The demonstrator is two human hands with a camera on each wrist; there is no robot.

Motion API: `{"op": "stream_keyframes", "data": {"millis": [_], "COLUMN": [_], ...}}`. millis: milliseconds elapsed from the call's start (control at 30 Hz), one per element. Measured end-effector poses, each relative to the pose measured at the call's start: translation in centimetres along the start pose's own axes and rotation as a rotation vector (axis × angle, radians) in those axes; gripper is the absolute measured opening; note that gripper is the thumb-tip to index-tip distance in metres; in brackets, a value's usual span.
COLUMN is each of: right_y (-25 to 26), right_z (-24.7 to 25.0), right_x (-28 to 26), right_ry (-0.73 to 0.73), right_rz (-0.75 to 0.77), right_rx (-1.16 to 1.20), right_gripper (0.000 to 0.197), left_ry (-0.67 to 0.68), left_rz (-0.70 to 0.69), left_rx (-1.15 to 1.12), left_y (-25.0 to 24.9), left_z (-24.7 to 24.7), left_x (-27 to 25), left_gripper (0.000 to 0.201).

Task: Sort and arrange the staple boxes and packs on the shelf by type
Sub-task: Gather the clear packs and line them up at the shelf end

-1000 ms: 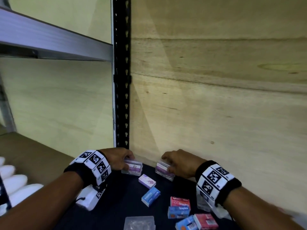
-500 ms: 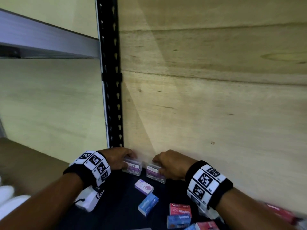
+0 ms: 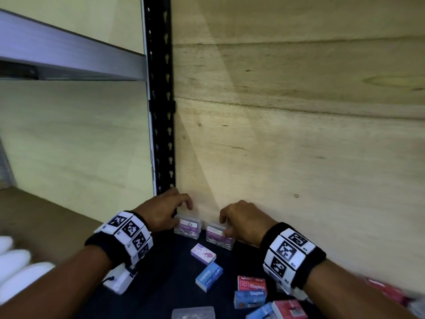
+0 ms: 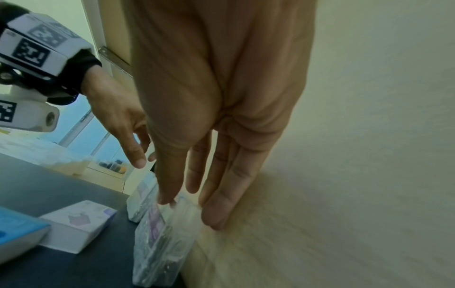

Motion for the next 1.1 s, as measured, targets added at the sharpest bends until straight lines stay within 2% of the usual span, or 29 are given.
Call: {"op": "stream_keyframes", "data": {"millis": [67, 133, 200, 267, 333, 467, 700, 933, 1100], "right_y": [0.0, 0.0, 0.5, 1.3, 2.0, 3.6, 5.4, 5.1, 2.4], "right_z": [0.4, 0.8, 1.0, 0.9, 0.7, 0.2, -0.9, 0.1, 2.1], "right_x": [-0.4, -1.0, -1.8, -2.8, -3.4, -3.9, -3.4, -3.7, -5.2], "right_ry": [-0.014, -0.007, 0.067, 0.179, 0.232, 0.265, 0.268, 0.27, 0.242], "right_rz": [-0.003, 0.009, 0.079, 0.176, 0.244, 0.337, 0.379, 0.348, 0.258], "right_rx": [-0.011, 0.003, 0.06, 0.1, 0.095, 0.063, 0.027, 0.038, 0.021], "right_gripper": [0.031, 0.022, 0.017, 0.018, 0.023, 0.035, 0.045, 0.04, 0.039], "left_ry": [0.037, 0.167, 0.284, 0.334, 0.36, 0.373, 0.353, 0.336, 0.32], "left_rz": [-0.064, -0.069, -0.025, 0.009, 0.019, 0.043, 0.065, 0.083, 0.07], "left_rx": [0.018, 0.007, 0.013, 0.032, 0.041, 0.042, 0.026, 0.015, -0.059], "left_y": [-1.2, -2.2, -2.6, -2.4, -2.2, -1.9, -1.7, -1.2, -3.0], "left_z": [-0.4, -1.5, -2.7, -3.4, -3.8, -4.3, -4.2, -2.6, -1.4], "left_x": [-0.4, -0.6, -0.8, -0.9, -1.0, -1.4, -1.8, -3.0, -3.2], "left_gripper": [0.027, 0.021, 0.027, 0.035, 0.039, 0.043, 0.036, 0.029, 0.033]}}
Point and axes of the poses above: each hand's wrist, its own x-axis towards the middle knuckle, its own z-axis out of the back of the hand, y = z × x, the point moved 4 cm from there along x, towards the middle knuckle, and after that the axes turned 14 degrees about -x, right-handed, at the moved point
